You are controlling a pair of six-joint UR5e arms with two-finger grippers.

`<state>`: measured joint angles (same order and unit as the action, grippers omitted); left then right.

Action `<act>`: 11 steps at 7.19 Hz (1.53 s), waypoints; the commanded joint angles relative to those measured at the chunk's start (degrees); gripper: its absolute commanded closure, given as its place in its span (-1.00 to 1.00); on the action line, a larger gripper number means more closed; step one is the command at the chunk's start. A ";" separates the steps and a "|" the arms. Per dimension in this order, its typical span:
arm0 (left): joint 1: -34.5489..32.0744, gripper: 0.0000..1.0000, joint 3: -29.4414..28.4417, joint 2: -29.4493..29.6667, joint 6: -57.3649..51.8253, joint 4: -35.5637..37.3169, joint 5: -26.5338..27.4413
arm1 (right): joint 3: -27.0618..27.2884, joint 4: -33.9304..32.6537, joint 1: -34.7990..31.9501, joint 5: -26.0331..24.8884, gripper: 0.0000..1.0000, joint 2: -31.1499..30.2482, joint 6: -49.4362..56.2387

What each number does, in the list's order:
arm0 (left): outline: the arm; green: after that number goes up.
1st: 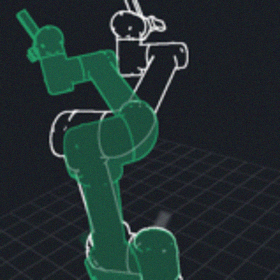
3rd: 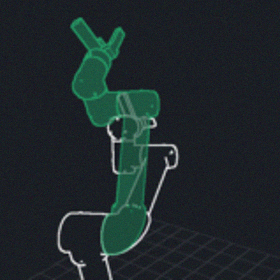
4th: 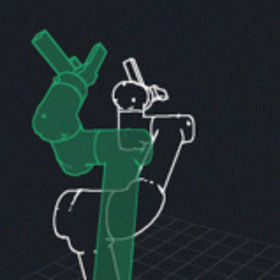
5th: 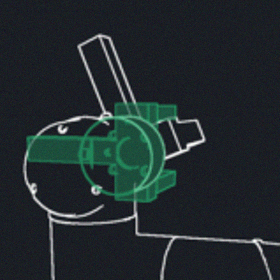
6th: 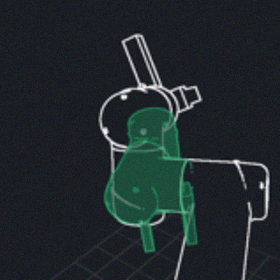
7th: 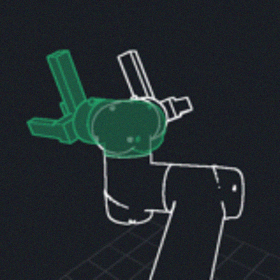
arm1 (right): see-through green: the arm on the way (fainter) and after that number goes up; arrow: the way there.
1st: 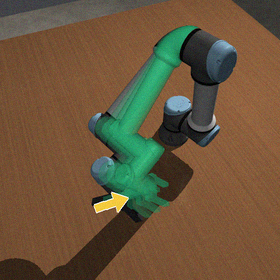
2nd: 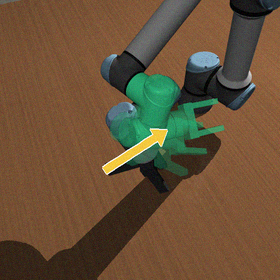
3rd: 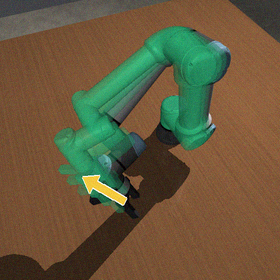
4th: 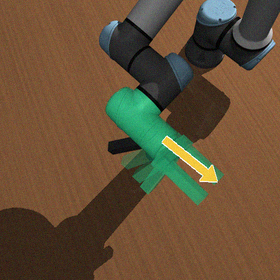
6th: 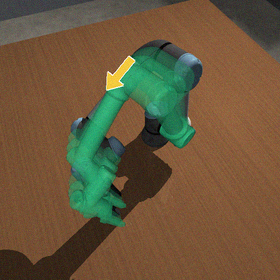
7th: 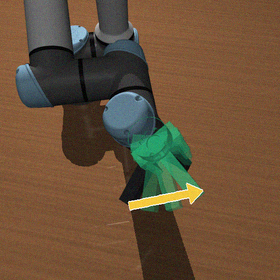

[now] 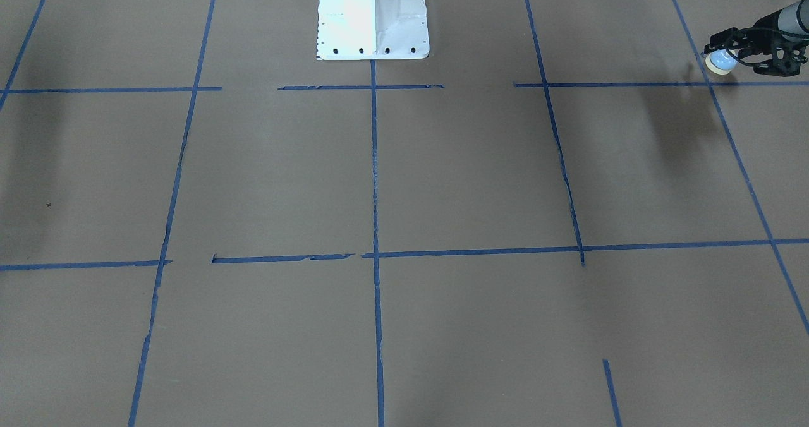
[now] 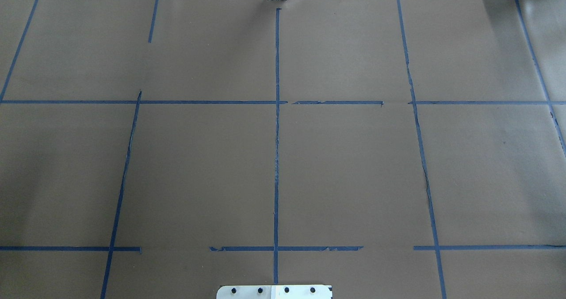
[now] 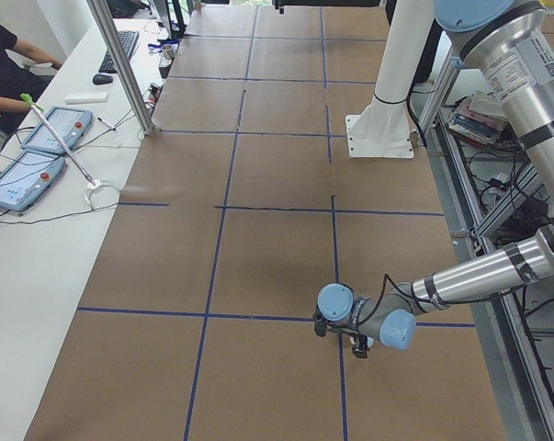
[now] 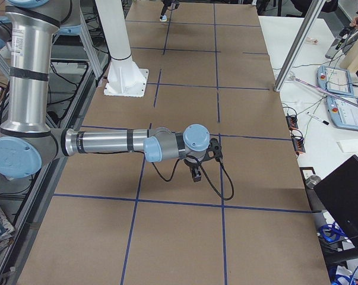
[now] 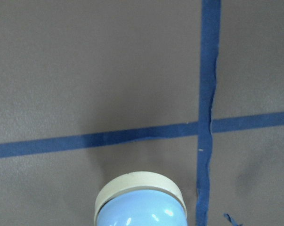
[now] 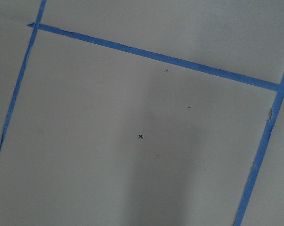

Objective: Place and press bell with both arms

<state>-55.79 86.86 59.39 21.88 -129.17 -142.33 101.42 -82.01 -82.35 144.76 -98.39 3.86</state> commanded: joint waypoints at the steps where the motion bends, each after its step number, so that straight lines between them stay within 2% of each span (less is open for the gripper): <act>1: 0.42 -1.00 -0.03 0.29 2.89 -0.38 2.40 | 0.00 0.01 0.00 0.00 -1.00 -0.40 0.01; 6: 2.35 -1.00 -1.17 1.43 3.00 -0.30 2.58 | -0.26 0.01 0.00 0.00 -1.00 -0.40 0.18; 7: 2.97 -0.81 -1.17 1.52 3.00 -0.38 2.58 | -0.26 0.01 0.00 0.00 -1.00 -0.40 0.18; 9: 3.23 0.44 -1.08 1.52 2.73 -0.47 2.58 | -0.26 0.01 0.00 0.00 -1.00 -0.40 0.18; 10: 3.15 0.84 -0.04 1.44 3.08 -3.87 2.67 | -0.26 -0.07 0.00 0.00 -1.00 -0.40 0.18; 11: 3.15 0.94 1.10 1.35 4.04 -9.21 2.50 | -0.26 0.01 0.00 0.00 -1.00 -0.40 0.18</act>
<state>-52.66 86.76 60.83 25.11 -133.24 -139.73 101.17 -82.03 -82.35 144.75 -98.79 4.04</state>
